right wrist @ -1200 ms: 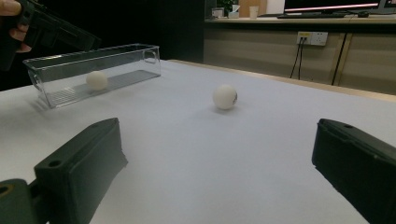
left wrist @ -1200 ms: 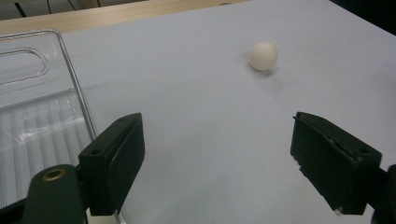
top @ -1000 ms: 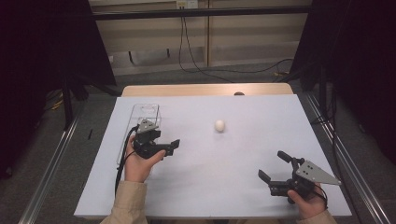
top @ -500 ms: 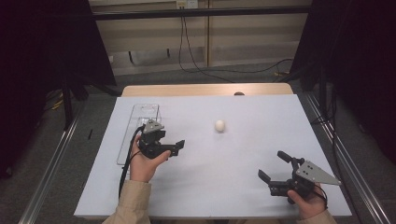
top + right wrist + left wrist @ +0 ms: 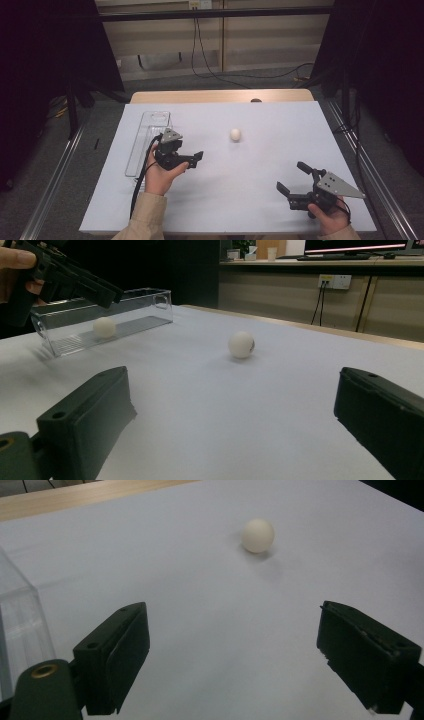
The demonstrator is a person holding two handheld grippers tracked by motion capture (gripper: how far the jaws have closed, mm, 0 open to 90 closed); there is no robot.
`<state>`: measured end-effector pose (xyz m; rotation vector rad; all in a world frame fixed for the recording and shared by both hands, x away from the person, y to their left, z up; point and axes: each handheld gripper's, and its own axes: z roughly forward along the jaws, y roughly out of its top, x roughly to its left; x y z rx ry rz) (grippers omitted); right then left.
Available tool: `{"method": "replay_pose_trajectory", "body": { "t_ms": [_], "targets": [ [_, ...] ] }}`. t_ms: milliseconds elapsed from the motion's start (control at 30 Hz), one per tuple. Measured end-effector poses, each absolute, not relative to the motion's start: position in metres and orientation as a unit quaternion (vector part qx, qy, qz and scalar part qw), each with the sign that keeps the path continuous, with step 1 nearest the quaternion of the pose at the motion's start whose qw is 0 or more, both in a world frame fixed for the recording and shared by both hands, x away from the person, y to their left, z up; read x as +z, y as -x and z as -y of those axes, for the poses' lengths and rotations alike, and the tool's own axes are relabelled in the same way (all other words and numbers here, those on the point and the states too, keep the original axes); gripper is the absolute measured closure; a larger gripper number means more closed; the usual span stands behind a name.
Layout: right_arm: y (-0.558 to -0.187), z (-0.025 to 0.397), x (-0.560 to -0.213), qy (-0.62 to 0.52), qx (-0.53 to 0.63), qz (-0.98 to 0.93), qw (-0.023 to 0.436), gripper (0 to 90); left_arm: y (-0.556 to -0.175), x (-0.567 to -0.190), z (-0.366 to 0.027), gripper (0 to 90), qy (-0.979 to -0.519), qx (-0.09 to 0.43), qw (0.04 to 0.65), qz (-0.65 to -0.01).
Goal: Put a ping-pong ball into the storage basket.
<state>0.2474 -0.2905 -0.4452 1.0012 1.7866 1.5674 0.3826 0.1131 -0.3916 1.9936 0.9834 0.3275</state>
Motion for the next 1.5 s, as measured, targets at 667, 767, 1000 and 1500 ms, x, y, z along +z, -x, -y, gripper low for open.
{"method": "replay_pose_trajectory", "body": {
  "t_ms": [667, 767, 1000, 1500],
  "targets": [
    [-0.248, 0.291, -0.445, -0.375, 0.584, -0.665, 0.276, 1.4, -0.385, -0.398, -0.104, 11.5, -0.802, 0.124, 0.432, -0.393],
    [-0.248, 0.29, -0.446, -0.373, 0.583, -0.667, 0.277, 1.4, -0.385, -0.398, -0.103, 11.5, -0.805, 0.126, 0.43, -0.389],
    [-0.248, 0.291, -0.445, -0.374, 0.583, -0.666, 0.277, 1.4, -0.387, -0.402, -0.097, 10.9, -0.804, 0.123, 0.432, -0.391],
    [-0.248, 0.291, -0.445, -0.374, 0.583, -0.667, 0.275, 1.4, -0.39, -0.407, -0.083, 10.4, -0.806, 0.121, 0.434, -0.384]
  ]
}}
